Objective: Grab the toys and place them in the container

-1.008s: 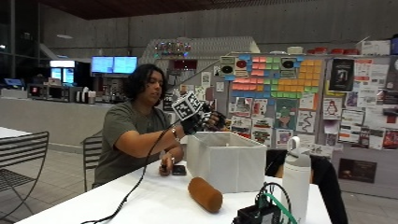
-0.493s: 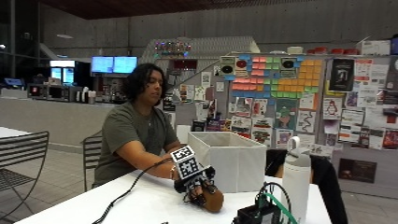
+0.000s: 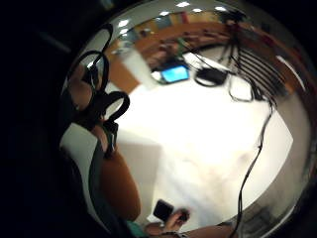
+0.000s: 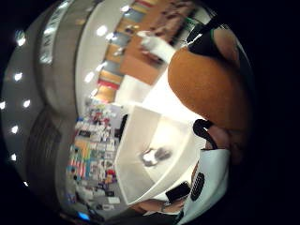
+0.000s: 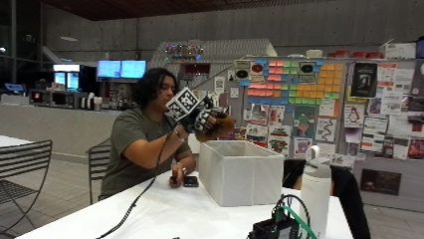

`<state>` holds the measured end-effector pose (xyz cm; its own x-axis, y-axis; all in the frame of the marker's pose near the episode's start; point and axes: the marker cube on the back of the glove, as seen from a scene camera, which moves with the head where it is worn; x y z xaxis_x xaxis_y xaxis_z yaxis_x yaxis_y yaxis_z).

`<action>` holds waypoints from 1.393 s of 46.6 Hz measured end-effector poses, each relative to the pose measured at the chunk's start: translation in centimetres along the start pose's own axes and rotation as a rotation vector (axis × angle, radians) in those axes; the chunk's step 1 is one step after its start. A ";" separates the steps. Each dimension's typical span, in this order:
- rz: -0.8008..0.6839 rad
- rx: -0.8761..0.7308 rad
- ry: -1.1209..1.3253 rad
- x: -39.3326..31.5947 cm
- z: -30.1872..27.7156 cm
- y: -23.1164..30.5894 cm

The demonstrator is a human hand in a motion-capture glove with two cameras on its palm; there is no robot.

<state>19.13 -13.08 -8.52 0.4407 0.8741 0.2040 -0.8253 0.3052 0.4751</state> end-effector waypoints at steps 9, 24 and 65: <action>-0.301 -0.149 -0.238 -10.1 -2.0 2.0; -0.309 -0.373 -0.402 -15.4 3.0 0.9; -0.279 -0.395 0.045 12.9 4.8 7.2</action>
<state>20.60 -1.39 1.60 0.6557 0.7514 0.0735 -0.7526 0.6428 0.1429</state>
